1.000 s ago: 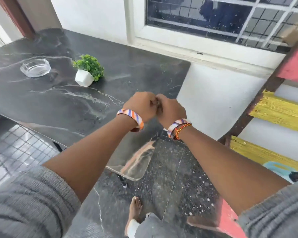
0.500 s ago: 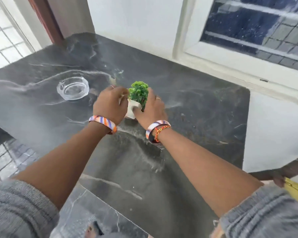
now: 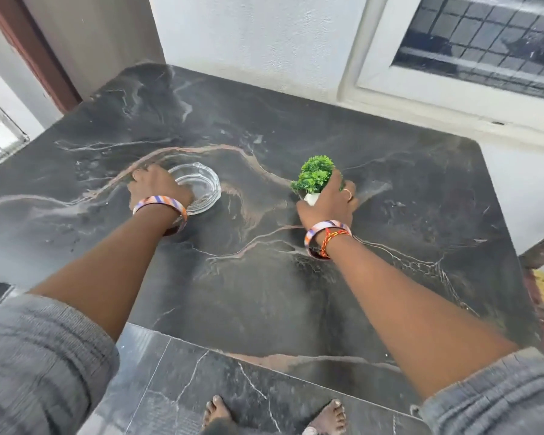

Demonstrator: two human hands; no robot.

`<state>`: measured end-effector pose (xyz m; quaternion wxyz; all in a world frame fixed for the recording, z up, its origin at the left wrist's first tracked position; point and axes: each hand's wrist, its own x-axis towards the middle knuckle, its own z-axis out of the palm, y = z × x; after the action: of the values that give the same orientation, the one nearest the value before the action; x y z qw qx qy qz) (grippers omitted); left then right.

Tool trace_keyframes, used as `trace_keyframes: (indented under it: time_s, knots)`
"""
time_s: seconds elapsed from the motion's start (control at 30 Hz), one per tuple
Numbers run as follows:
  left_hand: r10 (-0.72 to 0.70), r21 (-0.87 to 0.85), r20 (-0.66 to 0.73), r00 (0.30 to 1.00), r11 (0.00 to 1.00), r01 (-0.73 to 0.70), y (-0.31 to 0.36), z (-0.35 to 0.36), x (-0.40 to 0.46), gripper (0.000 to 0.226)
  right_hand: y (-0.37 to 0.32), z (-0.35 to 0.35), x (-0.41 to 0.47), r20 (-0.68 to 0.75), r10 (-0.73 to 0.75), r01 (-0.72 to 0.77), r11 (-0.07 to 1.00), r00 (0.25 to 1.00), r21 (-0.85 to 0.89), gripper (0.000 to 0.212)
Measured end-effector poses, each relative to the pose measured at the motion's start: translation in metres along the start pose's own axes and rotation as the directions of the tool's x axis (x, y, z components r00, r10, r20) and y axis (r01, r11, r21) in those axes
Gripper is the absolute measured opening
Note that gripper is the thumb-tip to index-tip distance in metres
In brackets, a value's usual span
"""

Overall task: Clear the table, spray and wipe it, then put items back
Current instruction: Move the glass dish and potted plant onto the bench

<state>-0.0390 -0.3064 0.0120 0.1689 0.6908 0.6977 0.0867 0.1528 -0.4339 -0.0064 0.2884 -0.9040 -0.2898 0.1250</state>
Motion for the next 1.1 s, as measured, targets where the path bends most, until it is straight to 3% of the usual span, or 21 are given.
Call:
trace_keyframes:
  time_s: [0.17,0.33,0.73,0.93,1.1]
  knots:
    - [0.126,0.103,0.019,0.992,0.987,-0.127,-0.012,-0.007,0.012,0.028,-0.005,0.002,-0.002,-0.054,0.055,-0.053,0.998,0.997,0.038,0.073]
    - [0.243,0.233,0.056,0.968,0.94,-0.25,-0.009,-0.012,0.016,0.024,-0.003,-0.004,-0.009,-0.121,0.06,-0.042,0.989,0.991,0.141,0.064]
    - [0.475,0.188,0.03,0.879,0.861,-0.472,0.071,-0.034,-0.06,0.026,0.021,-0.058,-0.027,-0.231,0.067,0.033,0.914,0.971,0.405,0.058]
    - [0.567,0.07,0.112,0.816,0.814,-0.576,0.138,-0.014,-0.146,0.028,0.09,-0.132,-0.044,-0.232,0.239,-0.044,0.779,0.943,0.626,0.053]
    - [0.664,-0.056,0.246,0.706,0.737,-0.673,0.207,0.017,-0.255,0.026,0.189,-0.216,-0.067,-0.253,0.405,-0.084,0.652,0.879,0.753,0.061]
